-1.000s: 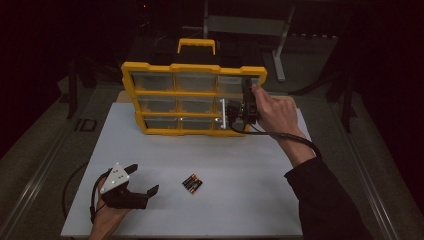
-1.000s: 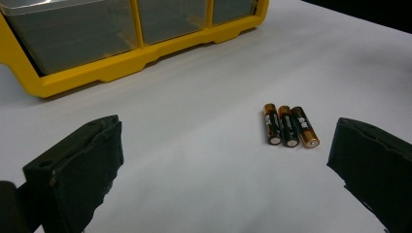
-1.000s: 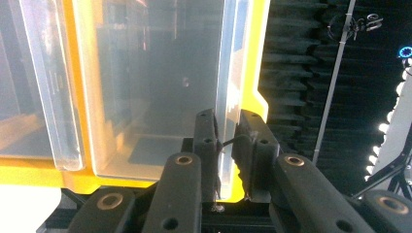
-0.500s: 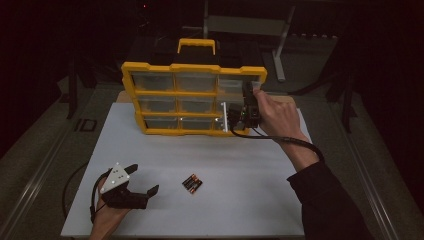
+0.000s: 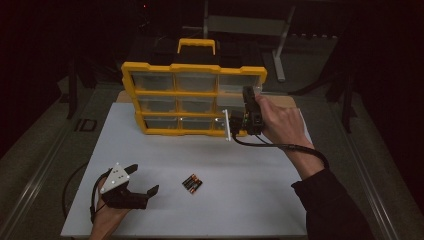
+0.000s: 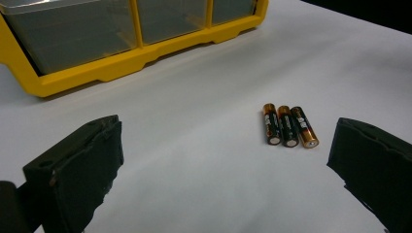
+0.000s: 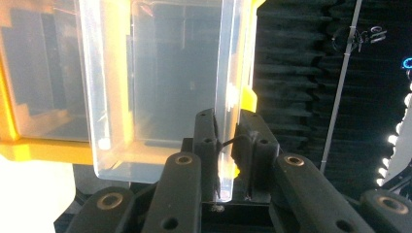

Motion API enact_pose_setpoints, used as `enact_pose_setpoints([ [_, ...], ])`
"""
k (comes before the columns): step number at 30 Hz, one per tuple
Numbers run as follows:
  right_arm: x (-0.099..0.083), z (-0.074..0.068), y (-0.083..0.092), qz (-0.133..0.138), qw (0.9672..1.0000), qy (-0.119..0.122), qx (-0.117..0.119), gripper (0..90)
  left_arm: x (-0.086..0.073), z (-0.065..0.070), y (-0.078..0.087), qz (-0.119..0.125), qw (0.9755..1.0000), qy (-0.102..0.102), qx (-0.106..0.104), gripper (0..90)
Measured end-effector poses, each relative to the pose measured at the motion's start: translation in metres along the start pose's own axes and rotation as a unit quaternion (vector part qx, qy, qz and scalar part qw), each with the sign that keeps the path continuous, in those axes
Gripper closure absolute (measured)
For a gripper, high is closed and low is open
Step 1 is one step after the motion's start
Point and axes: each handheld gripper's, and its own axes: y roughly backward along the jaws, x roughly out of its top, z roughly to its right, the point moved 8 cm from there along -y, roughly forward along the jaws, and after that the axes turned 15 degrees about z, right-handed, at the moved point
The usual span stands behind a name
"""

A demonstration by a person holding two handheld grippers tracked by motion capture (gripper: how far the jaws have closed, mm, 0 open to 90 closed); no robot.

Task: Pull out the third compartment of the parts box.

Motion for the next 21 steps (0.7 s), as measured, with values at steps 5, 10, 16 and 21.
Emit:
enact_pose_setpoints([
  [5,0.003,0.0,0.009,0.004,1.0,0.003,0.005,79.2,0.0,0.0,0.0,0.0,1.0,0.0,0.0,0.3],
  [10,0.004,-0.002,0.012,0.005,1.0,0.0,0.005,79.1,0.0,0.0,0.0,0.001,1.0,0.001,0.0,0.3],
  [16,0.006,-0.001,0.018,0.012,0.9999,0.004,0.003,79.1,0.0,0.0,0.0,0.0,1.0,0.001,0.0,0.3],
  [21,0.008,-0.002,0.025,0.014,0.9999,0.002,0.007,79.0,0.0,0.0,0.0,0.0,1.0,0.0,0.0,0.3],
])
